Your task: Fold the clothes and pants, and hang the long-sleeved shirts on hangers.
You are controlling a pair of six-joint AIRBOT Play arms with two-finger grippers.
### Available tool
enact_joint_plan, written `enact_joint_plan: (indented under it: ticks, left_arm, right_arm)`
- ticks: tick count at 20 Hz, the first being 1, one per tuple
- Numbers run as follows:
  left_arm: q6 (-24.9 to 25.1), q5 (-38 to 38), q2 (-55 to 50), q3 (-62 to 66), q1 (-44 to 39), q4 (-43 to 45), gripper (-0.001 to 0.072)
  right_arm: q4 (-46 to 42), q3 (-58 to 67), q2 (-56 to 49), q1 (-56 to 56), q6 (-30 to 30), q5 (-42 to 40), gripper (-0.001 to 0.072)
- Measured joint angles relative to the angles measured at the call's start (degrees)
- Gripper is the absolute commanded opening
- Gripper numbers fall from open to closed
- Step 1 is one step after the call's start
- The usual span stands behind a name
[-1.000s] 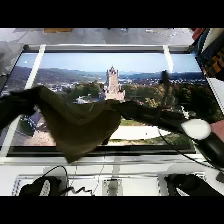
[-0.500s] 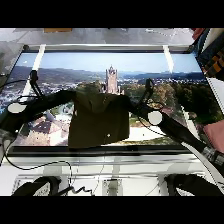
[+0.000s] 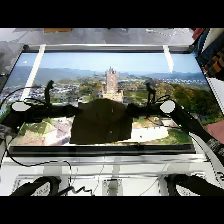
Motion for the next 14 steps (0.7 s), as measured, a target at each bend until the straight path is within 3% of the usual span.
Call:
enact_joint_plan:
  ticks: [3,6,13,14]
  left_arm:
    - [-5.2,-9.6,-0.1,0.0,1.0,10.8,0.0012]
    - [-10.0,-16.9,-0.1,0.0,1.4,19.8,0.0013]
    - [-16.0,-20.8,-0.6,0.0,1.6,33.3,0.0026]
    - [-16.4,-20.6,-0.7,0.0,1.6,33.9,0.0027]
  right_arm:
    - [-0.2,0.4,0.0,-0.2,-3.2,15.6,0.0033]
    - [-0.4,-0.2,0.0,2.0,-4.5,25.8,0.0032]
    - [-2.8,-2.7,-0.1,10.9,-2.9,32.1,0.0033]
    - [-3.0,-3.1,-0.1,12.5,-2.5,32.3,0.0084]
